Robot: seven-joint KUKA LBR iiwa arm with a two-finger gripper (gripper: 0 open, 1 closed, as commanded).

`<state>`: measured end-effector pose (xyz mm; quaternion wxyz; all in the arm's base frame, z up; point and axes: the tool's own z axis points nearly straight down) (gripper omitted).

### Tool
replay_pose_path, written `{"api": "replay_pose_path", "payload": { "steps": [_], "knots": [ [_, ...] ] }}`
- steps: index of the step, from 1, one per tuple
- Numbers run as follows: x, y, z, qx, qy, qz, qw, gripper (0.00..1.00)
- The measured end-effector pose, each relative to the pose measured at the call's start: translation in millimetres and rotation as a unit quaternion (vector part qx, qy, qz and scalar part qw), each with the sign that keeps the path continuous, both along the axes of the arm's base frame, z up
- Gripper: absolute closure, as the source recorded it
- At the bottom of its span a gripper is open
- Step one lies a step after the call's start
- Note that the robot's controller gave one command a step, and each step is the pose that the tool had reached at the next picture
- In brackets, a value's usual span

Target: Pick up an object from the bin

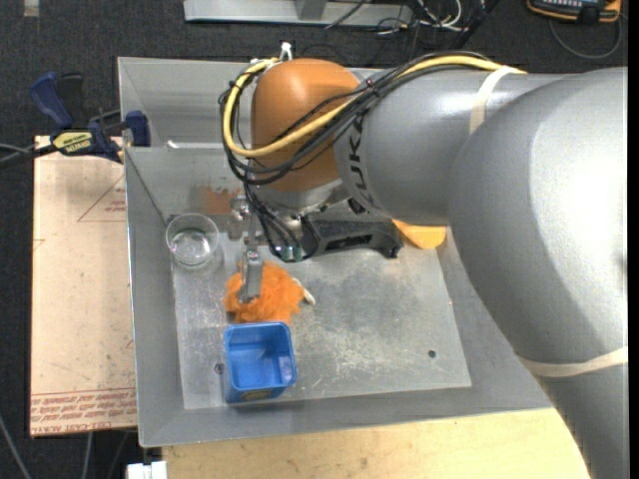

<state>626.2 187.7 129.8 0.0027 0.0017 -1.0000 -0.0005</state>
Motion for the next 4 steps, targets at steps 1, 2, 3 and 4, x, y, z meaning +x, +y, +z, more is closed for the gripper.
{"api": "replay_pose_path", "payload": {
  "steps": [1, 2, 3, 4],
  "knots": [
    [1.9, -0.7, 5.3, 0.001, -0.0036, -0.001, 1.0, 0.0],
    [13.2, 21.2, -21.9, 0.002, -0.0073, -0.069, 0.9976, 0.0],
    [5.9, 45.5, -29.9, 0.0, -0.0005, -0.106, 0.9944, 0.0],
    [7.2, 52.1, 1.6, 0.002, -0.0049, -0.116, 0.9933, 0.0]
  ]
}}
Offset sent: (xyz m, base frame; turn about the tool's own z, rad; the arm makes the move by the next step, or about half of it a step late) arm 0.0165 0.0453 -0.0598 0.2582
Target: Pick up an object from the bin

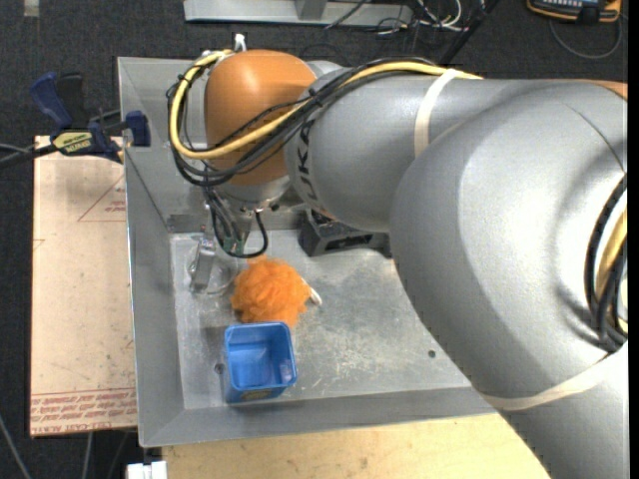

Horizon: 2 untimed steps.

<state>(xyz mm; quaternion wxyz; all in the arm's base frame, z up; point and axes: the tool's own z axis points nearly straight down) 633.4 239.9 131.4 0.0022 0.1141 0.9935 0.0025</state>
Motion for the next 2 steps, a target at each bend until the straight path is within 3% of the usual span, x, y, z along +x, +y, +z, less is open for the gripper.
{"api": "replay_pose_path", "payload": {
  "steps": [1, 2],
  "knots": [
    [-5.8, -15.1, -57.2, -0.001, 0.0029, -0.095, 0.9955, 0.0],
    [-2.2, -14.4, -73.8, 0.002, -0.0037, -0.095, 0.9955, 1.0]
  ]
}}
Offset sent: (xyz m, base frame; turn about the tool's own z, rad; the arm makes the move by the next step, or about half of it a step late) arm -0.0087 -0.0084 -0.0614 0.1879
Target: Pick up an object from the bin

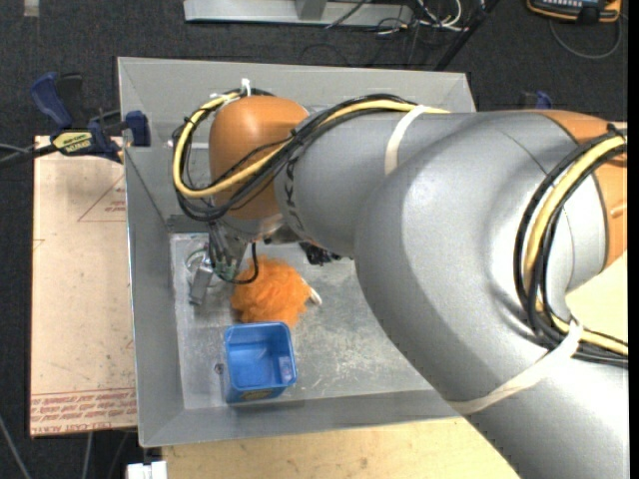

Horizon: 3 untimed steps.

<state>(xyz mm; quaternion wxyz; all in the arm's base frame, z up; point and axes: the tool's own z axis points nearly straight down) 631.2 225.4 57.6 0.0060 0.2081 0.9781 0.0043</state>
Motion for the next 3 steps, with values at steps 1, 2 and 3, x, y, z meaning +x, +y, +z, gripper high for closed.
{"api": "replay_pose_path", "payload": {
  "steps": [1, 2, 3],
  "knots": [
    [-0.1, 0.4, 1.4, 0.0, -0.0003, 0.0, 1.0, 1.0],
    [-1.0, -0.1, 5.4, 0.0, 0.0005, 0.0, 1.0, 1.0],
    [-2.5, -0.5, 18.8, -0.001, 0.0024, -0.001, 1.0, 1.0]
  ]
}}
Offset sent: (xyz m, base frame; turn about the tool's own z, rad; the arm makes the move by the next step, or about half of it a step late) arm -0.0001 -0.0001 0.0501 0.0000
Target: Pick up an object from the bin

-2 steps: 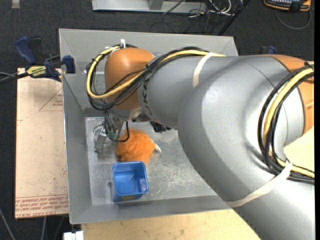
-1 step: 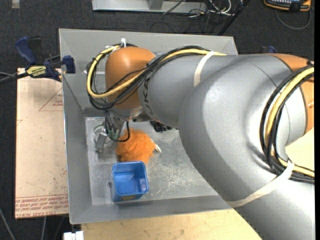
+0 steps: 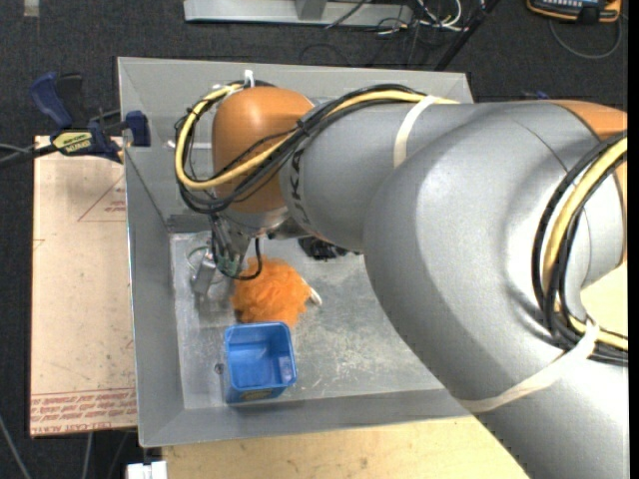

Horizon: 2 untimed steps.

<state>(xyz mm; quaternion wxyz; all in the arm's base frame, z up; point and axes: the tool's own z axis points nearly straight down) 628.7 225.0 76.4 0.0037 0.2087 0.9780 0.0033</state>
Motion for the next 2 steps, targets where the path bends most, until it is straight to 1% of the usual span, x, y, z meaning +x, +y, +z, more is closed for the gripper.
{"api": "replay_pose_path", "payload": {
  "steps": [2],
  "knots": [
    [-0.4, 0.3, 27.9, 0.0, 0.0006, 0.0, 1.0, 1.0]
  ]
}}
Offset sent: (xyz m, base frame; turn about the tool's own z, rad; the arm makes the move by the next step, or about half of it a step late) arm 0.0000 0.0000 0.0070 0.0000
